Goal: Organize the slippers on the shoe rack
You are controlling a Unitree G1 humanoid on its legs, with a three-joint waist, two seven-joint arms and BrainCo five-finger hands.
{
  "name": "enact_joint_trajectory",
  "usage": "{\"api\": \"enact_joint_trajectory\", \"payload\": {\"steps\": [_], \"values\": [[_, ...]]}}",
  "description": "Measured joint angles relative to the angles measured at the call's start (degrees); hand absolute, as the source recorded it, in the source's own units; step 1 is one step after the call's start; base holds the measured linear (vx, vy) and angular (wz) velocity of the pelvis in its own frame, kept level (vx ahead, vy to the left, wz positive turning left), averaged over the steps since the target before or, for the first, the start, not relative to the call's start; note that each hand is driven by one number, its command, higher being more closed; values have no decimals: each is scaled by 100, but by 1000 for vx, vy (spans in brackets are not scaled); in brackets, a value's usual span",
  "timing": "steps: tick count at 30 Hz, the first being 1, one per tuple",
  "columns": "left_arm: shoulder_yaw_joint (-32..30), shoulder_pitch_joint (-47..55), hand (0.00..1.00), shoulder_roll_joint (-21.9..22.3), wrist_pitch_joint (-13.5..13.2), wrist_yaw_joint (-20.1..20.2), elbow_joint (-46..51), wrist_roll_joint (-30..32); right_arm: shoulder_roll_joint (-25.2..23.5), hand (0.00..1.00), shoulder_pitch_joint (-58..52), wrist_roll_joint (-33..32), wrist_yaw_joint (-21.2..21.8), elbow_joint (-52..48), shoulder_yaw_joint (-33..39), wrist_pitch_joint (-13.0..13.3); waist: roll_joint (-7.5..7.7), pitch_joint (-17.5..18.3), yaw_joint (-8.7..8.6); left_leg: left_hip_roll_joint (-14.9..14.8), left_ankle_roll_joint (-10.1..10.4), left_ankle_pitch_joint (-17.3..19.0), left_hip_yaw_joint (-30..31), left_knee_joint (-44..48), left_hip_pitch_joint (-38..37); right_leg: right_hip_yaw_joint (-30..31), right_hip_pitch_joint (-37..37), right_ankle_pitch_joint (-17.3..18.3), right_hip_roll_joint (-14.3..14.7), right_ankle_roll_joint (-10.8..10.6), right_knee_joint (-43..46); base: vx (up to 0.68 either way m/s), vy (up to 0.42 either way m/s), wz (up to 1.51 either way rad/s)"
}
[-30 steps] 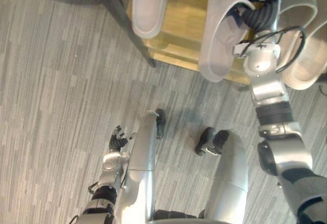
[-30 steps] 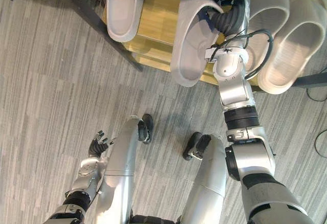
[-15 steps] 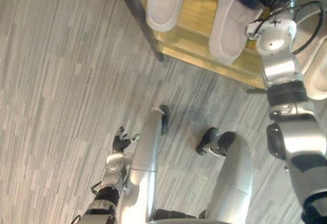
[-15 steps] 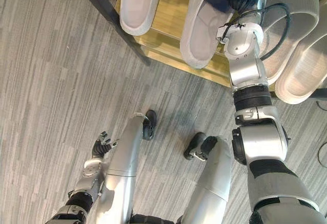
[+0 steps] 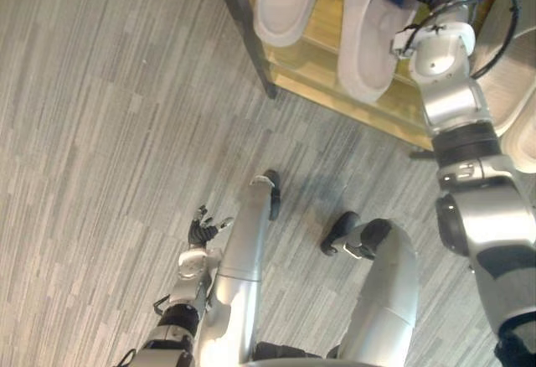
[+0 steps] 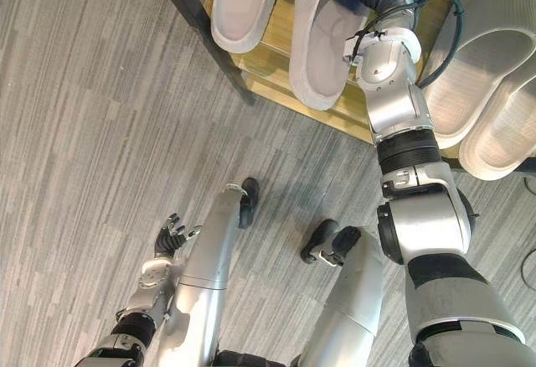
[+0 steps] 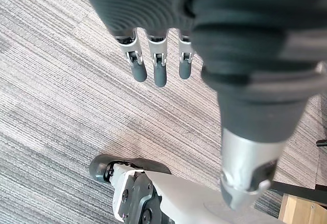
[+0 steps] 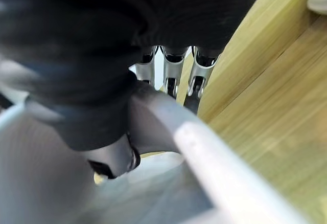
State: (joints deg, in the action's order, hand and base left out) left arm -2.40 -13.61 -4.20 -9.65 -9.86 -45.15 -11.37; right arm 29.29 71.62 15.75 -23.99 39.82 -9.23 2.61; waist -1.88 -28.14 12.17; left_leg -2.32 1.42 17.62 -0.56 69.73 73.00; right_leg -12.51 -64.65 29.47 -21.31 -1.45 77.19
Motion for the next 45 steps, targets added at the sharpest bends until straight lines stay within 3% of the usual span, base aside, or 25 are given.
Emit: {"api": "enact_joint_trajectory", "payload": {"steps": [14,23,31,45], "values": [[-126,-41,0,37,12,-18,-133,-14,-121,0,-3,-60,-198,-113,224,-98,-1,10,-15,-22,83,-142,50,-275,-322,-127,288,-55,25,122,-182,20,-45,0],[-341,-50,0,50,47,0,-279,-161,-545,0,-274,-79,-94,-758,223,-90,58,124,-55,-122,112,-178,0,-508,-652,-182,587,-109,144,194,-423,16,-32,-4],[-594,-29,0,110,36,5,-397,-334,-955,0,-316,-157,-65,-758,430,-159,129,205,-64,-208,190,-226,45,-677,-738,-262,671,-150,255,250,-595,11,-17,-2],[-741,-13,0,167,47,19,-386,-569,-958,0,-215,-370,-96,-241,889,-346,129,205,-59,-208,226,-247,132,-774,-685,-360,667,-152,277,255,-693,3,1,1]]}}
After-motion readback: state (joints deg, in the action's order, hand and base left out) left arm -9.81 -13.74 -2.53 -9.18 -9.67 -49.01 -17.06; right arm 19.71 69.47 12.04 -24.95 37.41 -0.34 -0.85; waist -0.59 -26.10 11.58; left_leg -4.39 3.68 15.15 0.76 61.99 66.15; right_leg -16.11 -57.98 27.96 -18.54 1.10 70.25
